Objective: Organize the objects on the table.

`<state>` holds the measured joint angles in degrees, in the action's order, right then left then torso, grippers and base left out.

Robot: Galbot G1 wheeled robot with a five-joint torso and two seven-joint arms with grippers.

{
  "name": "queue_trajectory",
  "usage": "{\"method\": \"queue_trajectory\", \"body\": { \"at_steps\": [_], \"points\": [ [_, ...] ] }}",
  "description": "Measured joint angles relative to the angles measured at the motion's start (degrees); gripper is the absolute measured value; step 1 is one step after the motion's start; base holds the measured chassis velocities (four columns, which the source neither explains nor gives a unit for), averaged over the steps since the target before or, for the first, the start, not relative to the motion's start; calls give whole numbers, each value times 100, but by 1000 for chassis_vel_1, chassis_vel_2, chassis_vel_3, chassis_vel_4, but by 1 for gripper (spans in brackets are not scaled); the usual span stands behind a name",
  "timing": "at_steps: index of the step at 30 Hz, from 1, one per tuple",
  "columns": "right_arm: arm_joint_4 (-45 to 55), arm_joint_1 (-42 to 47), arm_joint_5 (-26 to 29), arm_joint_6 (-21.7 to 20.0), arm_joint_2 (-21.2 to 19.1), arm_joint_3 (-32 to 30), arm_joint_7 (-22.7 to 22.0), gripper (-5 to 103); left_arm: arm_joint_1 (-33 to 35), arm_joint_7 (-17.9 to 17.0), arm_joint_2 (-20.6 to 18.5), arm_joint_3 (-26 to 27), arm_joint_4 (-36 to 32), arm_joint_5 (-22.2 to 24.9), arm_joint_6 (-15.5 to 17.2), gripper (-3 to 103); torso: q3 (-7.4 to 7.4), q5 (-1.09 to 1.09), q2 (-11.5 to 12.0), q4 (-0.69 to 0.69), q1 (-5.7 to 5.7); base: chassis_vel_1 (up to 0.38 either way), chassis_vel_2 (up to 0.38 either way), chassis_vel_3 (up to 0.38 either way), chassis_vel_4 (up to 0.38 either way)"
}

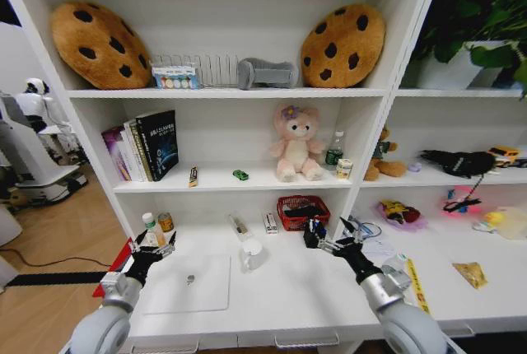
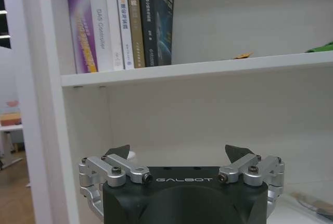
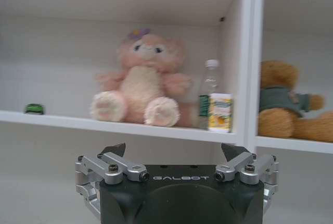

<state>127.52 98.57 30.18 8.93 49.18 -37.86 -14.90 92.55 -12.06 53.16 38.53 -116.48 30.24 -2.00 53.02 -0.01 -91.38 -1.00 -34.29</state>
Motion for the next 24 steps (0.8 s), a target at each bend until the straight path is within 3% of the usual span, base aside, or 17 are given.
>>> {"method": "queue_trajectory", "body": {
  "at_steps": [4, 6, 12, 17, 24],
  "points": [
    [244, 243, 96, -95, 180, -573, -261, 100, 59, -15, 101, 249, -5, -169, -64, 100, 0, -1, 0, 3, 0, 0, 0, 0, 0],
    [474, 584, 182, -148, 376, -1152, -386, 100, 94, -52, 237, 359, -15, -177, -69, 100, 0, 1, 0, 2, 0, 0, 0, 0, 0],
    [648, 1153, 90, -31, 987, -1827, -229, 100, 104, -118, 485, 292, -56, -193, -61, 100, 0, 2, 0, -2, 0, 0, 0, 0, 0],
    [554, 1253, -91, 142, 1542, -1865, -99, 99, 125, -186, 609, 200, -127, -256, 43, 100, 0, 0, 0, -1, 0, 0, 0, 0, 0],
    [216, 648, -50, 223, 1435, -1560, -141, 100, 291, -403, 662, 135, -314, -254, 335, 100, 0, 0, 1, 3, 0, 0, 0, 0, 0]
  ]
}}
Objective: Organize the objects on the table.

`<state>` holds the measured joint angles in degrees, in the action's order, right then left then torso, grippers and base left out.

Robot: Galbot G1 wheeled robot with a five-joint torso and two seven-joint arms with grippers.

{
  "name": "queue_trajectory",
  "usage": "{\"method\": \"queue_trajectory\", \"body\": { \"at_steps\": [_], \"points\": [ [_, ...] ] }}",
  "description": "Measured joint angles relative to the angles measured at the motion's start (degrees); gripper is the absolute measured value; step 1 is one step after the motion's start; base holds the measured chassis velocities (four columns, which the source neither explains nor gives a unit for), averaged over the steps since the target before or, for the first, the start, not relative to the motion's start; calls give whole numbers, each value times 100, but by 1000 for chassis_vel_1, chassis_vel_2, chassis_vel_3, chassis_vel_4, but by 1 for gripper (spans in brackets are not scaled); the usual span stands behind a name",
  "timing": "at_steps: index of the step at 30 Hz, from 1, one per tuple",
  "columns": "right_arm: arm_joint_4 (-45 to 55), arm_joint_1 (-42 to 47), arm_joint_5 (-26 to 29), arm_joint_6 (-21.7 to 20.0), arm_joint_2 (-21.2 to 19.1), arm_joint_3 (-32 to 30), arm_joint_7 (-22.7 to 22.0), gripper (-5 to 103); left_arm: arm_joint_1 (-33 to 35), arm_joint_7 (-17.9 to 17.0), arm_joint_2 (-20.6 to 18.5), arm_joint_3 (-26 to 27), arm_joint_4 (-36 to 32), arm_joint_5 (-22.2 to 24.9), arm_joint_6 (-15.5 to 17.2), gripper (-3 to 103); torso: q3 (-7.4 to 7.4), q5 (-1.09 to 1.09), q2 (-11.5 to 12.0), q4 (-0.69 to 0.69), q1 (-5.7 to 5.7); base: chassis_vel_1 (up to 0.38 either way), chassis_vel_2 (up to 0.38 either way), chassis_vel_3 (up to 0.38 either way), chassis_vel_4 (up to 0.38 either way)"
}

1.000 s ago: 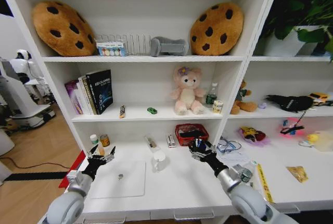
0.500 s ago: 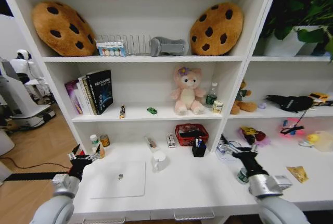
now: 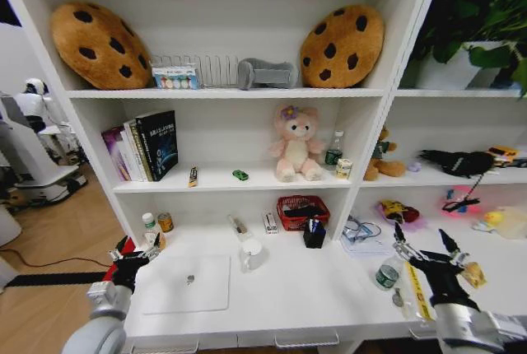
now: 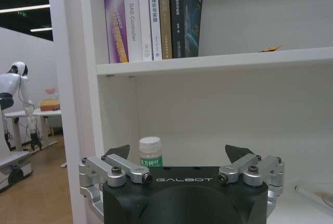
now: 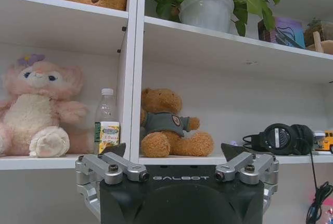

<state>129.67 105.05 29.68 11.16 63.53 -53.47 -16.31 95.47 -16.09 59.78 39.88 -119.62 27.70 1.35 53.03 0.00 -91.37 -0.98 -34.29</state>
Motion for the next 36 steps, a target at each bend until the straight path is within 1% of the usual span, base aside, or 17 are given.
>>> {"method": "queue_trajectory", "body": {
  "at_steps": [1, 4, 10, 13, 15, 17, 18, 20, 23, 27, 30, 36],
  "points": [
    [0, 0, 0, 0, 0, 0, 0, 100, 0, 0, 0, 0, 0, 0, 0, 100, 0, 0, 0, 0, 0, 0, 0, 0, 0],
    [-149, -314, 50, -28, -1, 302, -58, 100, 168, -4, -83, 80, 40, 31, 34, 100, 0, -1, 0, -1, 0, 0, 0, 0, 0],
    [-267, -449, 54, -21, -7, 482, -52, 100, 244, -22, -43, 100, 77, 38, 33, 100, 0, 0, 0, -4, 0, 0, 0, 0, 0],
    [-302, -534, 124, -15, -82, 516, -70, 100, 313, -22, 25, 104, 41, 20, 31, 100, 0, 1, 0, -4, 0, 0, 0, 0, 0],
    [-357, -692, 141, -11, -197, 595, -132, 100, 384, -20, 74, 135, 36, -13, -4, 100, 0, 0, 0, 0, 0, 0, 0, 0, 0],
    [-359, -744, 134, -9, -227, 619, -141, 100, 393, -24, 81, 155, 34, -12, -22, 100, 0, 0, 0, -1, 0, 0, 0, 0, 0],
    [-351, -779, 132, -7, -240, 641, -155, 100, 397, -48, 86, 176, 8, 7, -36, 100, 0, 1, 0, 0, 0, 0, 0, 0, 0],
    [-321, -813, 132, -7, -242, 670, -180, 100, 400, -73, 90, 201, -41, 55, -59, 100, 0, 1, 0, -3, 0, 0, 0, 0, 0],
    [-283, -888, 122, -7, -180, 769, -295, 100, 453, -126, 116, 307, -289, 350, -142, 100, 0, 0, 0, -3, 0, 0, 0, 0, 0],
    [-275, -890, 125, -8, -122, 779, -369, 100, 456, -136, 106, 391, -413, 425, -272, 100, 0, 0, 0, -2, 0, 0, 0, 0, 0],
    [-275, -868, 128, -13, -103, 737, -409, 100, 421, -160, 71, 459, -479, 464, -378, 100, 0, 0, 0, -4, 0, 0, 0, 0, 0],
    [-269, -840, 99, -49, -70, 778, -516, 100, 372, -185, 40, 524, -519, 585, -417, 100, 0, 0, 0, -2, 0, 0, 0, 0, 0]
  ]
}}
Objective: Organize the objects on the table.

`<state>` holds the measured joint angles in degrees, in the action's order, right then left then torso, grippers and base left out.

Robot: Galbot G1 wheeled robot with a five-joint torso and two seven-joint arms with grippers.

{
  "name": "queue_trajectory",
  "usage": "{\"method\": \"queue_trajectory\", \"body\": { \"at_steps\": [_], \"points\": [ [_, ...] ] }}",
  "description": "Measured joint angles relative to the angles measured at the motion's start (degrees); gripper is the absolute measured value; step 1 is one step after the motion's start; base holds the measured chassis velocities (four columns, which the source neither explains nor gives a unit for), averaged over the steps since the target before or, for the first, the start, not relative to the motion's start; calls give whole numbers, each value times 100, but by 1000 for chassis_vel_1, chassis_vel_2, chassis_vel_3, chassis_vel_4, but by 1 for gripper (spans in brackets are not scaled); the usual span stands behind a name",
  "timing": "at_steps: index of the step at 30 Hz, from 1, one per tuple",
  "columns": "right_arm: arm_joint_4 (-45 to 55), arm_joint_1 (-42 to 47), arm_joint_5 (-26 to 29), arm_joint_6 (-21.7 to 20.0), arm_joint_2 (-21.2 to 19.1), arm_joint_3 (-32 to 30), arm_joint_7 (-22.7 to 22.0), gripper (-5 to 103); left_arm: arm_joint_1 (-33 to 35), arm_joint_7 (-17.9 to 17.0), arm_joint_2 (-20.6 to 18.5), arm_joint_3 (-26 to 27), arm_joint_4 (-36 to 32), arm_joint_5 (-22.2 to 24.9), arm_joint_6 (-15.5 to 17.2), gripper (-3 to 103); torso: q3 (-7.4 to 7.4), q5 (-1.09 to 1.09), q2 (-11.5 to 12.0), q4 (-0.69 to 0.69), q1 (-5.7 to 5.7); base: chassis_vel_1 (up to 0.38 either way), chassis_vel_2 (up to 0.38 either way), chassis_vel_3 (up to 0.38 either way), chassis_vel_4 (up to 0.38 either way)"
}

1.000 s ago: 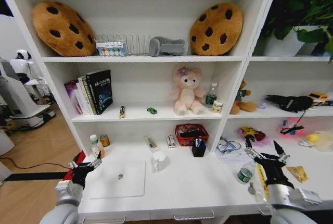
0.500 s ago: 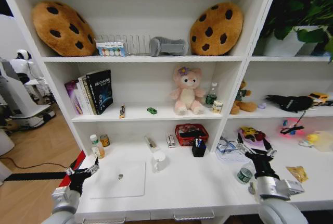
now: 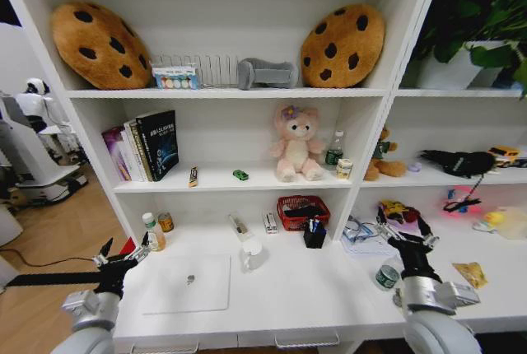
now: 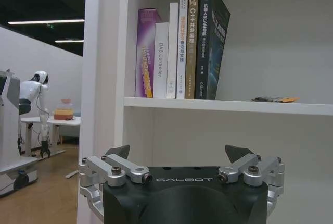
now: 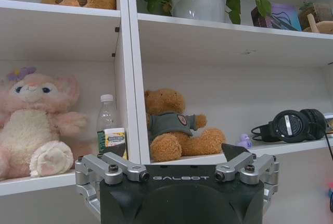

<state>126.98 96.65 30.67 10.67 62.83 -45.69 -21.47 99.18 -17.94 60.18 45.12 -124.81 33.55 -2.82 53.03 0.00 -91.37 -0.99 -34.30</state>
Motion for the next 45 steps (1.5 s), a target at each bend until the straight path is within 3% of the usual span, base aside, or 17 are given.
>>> {"method": "queue_trajectory", "body": {
  "at_steps": [23, 29, 33, 37, 45],
  "points": [
    [-38, -71, -32, -41, 110, 150, -159, 100, -144, -43, -101, -20, -10, 111, -120, 100, -2, -2, -3, -3, 5, 72, -70, -78, 72],
    [-61, -112, 2, -41, 72, 154, -172, 100, -151, -32, -101, -20, 0, 12, -164, 100, -3, 1, -5, 5, 8, 85, -110, -123, 130],
    [-83, -166, 43, -44, 20, 156, -200, 100, -148, -8, -111, -14, -60, -10, -149, 100, -2, -4, -3, -5, 5, -39, 3, 18, -18],
    [-89, -191, 60, -48, 1, 159, -209, 100, -148, 1, -117, -9, -72, -16, -124, 100, 1, -1, 2, 1, -5, -45, 69, 52, -39],
    [-90, -190, 63, -52, 0, 160, -211, 100, -145, 4, -118, -5, -75, -18, -115, 100, 0, 0, 0, -1, 1, 0, 0, 0, 0]
  ]
}}
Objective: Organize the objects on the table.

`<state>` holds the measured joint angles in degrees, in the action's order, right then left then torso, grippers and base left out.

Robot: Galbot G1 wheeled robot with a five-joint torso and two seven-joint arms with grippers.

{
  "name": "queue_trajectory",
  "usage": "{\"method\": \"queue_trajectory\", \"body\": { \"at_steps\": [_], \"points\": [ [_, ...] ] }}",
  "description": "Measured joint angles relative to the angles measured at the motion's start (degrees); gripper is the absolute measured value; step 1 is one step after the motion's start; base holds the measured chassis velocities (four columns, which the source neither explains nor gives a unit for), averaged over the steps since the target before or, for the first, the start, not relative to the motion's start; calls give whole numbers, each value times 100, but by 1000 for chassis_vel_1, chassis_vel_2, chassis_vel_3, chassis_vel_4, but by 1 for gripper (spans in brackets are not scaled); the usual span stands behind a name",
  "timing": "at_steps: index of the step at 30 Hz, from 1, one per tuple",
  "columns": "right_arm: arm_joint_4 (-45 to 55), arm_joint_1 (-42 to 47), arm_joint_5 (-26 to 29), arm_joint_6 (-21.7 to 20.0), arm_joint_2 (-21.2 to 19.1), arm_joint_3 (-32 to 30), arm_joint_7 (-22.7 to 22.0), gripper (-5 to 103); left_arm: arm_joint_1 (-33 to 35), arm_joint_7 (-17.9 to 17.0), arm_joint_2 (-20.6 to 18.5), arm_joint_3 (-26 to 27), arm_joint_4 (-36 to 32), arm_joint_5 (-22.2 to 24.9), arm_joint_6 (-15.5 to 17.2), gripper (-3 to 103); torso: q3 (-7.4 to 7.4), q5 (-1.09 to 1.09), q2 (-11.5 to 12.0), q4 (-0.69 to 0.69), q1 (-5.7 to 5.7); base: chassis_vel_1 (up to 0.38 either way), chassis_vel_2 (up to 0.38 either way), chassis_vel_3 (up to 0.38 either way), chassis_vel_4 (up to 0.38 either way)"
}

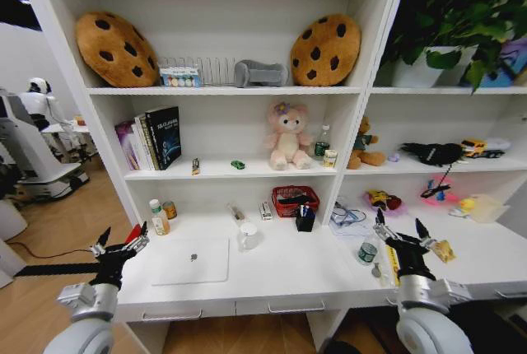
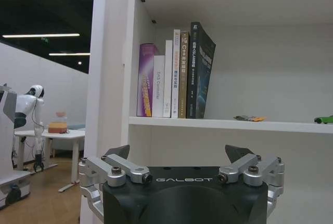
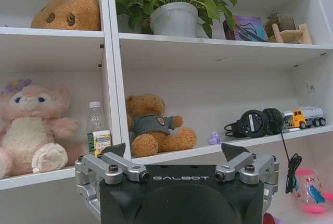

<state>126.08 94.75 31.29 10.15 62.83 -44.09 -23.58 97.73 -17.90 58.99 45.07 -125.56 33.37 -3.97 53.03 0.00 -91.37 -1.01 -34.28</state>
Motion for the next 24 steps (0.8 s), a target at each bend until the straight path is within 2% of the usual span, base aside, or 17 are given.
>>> {"method": "queue_trajectory", "body": {
  "at_steps": [24],
  "points": [
    [2, 3, -2, 0, 2, -1, 1, 100, 0, 5, 0, 0, 0, 1, 8, 100, 0, 0, 0, 1, -1, 0, 0, 0, 0]
  ]
}}
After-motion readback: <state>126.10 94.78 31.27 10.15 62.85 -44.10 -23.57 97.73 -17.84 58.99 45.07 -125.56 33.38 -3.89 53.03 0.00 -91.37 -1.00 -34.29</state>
